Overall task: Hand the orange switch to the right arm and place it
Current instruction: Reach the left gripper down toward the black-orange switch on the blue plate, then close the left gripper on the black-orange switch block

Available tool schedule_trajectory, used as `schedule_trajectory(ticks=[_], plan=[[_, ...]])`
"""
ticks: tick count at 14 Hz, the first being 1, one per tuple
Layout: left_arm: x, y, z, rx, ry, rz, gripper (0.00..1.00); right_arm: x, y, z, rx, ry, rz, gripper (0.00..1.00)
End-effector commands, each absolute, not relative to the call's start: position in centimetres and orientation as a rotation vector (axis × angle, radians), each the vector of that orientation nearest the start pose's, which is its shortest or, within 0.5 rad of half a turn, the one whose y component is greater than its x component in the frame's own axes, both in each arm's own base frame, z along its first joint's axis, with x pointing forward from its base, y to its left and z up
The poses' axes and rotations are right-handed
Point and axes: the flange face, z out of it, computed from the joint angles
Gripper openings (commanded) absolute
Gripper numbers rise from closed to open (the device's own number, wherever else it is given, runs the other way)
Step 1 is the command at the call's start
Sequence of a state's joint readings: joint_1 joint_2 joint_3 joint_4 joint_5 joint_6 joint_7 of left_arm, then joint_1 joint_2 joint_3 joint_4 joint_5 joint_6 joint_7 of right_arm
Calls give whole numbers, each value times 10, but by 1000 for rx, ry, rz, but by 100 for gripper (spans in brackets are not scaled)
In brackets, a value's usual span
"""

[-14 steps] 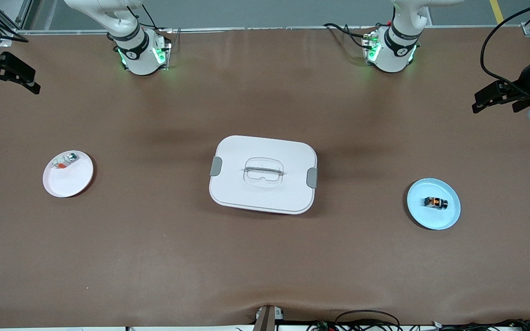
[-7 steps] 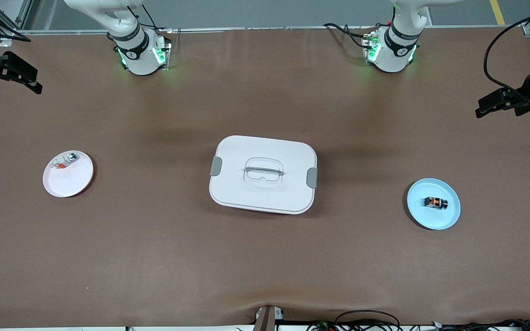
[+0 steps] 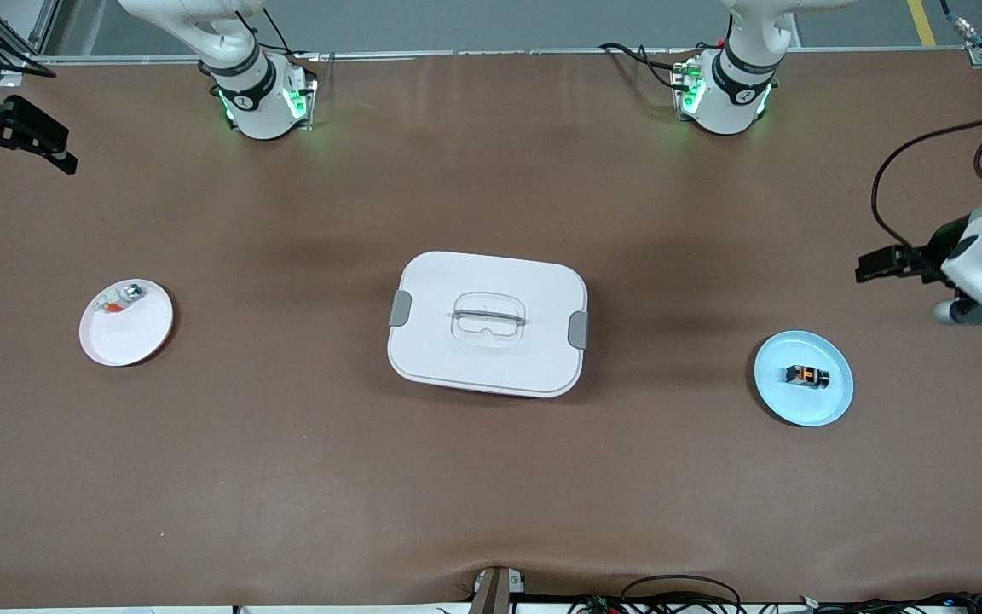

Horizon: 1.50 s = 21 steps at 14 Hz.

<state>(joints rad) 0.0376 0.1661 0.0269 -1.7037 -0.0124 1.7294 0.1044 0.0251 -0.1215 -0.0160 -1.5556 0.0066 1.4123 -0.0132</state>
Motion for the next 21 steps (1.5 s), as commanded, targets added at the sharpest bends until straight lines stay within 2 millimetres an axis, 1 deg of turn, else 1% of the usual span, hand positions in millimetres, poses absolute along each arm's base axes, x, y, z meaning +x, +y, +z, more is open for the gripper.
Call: schedule_trajectory(ticks=[1, 3, 5, 6, 7, 9, 12, 13, 14, 15, 18, 19, 21], plan=[[602, 46, 437, -3165, 129, 187, 100, 494, 5, 687, -3148, -34, 2, 100], [611, 49, 398, -3156, 128, 155, 100, 496, 3, 686, -3148, -37, -12, 100], [626, 50, 359, -3149, 141, 122, 100, 496, 3, 685, -3148, -39, -7, 100], [632, 51, 339, -3143, 174, 101, 100, 496, 3, 685, -3148, -39, -10, 100], [636, 51, 321, -3137, 204, 94, 100, 495, 5, 685, -3148, -44, -10, 100], [643, 52, 295, -3122, 235, 66, 100, 495, 7, 686, -3148, -49, -10, 100], [645, 54, 273, -3098, 336, 77, 100, 495, 7, 686, -3148, -51, -14, 100], [646, 58, 271, -3096, 360, 80, 100, 495, 13, 686, -3148, -68, -15, 100], [647, 64, 261, -3098, 364, 87, 100, 495, 14, 686, -3148, -68, -12, 100], [650, 65, 255, -3095, 368, 74, 100, 495, 14, 687, -3148, -68, -15, 100], [658, 65, 243, -3092, 372, 60, 100, 495, 13, 687, -3149, -68, -15, 100], [660, 62, 238, -3091, 379, 60, 100, 495, 13, 688, -3149, -68, -17, 100], [660, 62, 227, -3094, 376, 76, 100, 495, 13, 687, -3149, -68, -15, 100]])
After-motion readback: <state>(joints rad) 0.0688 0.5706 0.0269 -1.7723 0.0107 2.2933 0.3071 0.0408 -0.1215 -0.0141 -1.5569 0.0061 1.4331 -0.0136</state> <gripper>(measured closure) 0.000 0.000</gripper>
